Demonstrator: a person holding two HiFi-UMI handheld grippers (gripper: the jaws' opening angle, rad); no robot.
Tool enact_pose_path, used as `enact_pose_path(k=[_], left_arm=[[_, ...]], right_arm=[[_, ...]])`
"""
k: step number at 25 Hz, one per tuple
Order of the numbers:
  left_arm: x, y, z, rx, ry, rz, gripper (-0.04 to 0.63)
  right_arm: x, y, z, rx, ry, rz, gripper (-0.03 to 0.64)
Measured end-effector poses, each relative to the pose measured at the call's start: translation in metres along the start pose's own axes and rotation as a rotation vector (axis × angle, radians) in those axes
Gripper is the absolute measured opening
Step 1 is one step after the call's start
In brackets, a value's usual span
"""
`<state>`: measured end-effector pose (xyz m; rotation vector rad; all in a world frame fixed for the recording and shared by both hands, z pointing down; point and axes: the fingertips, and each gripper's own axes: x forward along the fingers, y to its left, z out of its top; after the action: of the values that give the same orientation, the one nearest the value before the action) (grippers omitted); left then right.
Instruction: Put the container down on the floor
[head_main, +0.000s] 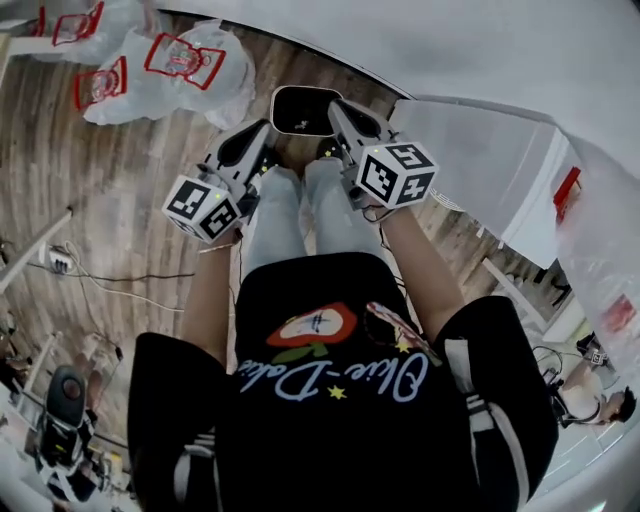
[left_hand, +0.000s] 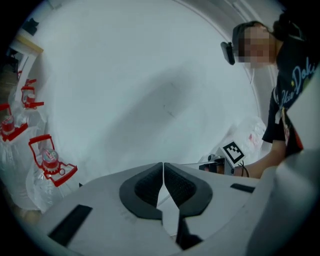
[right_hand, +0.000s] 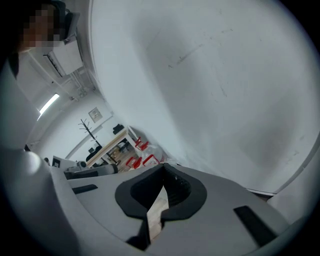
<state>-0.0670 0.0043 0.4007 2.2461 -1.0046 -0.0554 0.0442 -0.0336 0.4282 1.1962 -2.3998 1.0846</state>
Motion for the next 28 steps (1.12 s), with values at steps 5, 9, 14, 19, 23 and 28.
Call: enact_pose_path(k=[5,9,14,19,23,28], left_arm=[[-0.007,-0.022,0.028,0.074,0.03,-0.019,0.009],[-0.009,-0.042,0.051,0.102,0.005,-0.052,0.011],[-0.017,-0.059,0.075,0.105,-0.029,-0.067,0.009],[-0.018,-0.07,0.093,0.18,-0.02,-0.062,0.011],[-0.016,-0.083,0.109,0.245,-0.03,-0.059,0.011],[-0.017,-0.105,0.128,0.258,-0.058,-0.06,0.011]], right_arm=[[-0.024,0.021,0.035,-0.05,-0.069,-0.01,-0.002],[-0.044,0.033,0.06,-0.075,-0.127,-0.018,-0.002],[-0.065,0.046,0.077,-0.126,-0.16,-0.034,-0.002],[-0.082,0.052,0.095,-0.098,-0.21,-0.03,-0.002],[-0.093,0.06,0.11,-0.104,-0.253,-0.008,-0.002],[-0.106,0.072,0.13,-0.208,-0.27,0.009,-0.002]])
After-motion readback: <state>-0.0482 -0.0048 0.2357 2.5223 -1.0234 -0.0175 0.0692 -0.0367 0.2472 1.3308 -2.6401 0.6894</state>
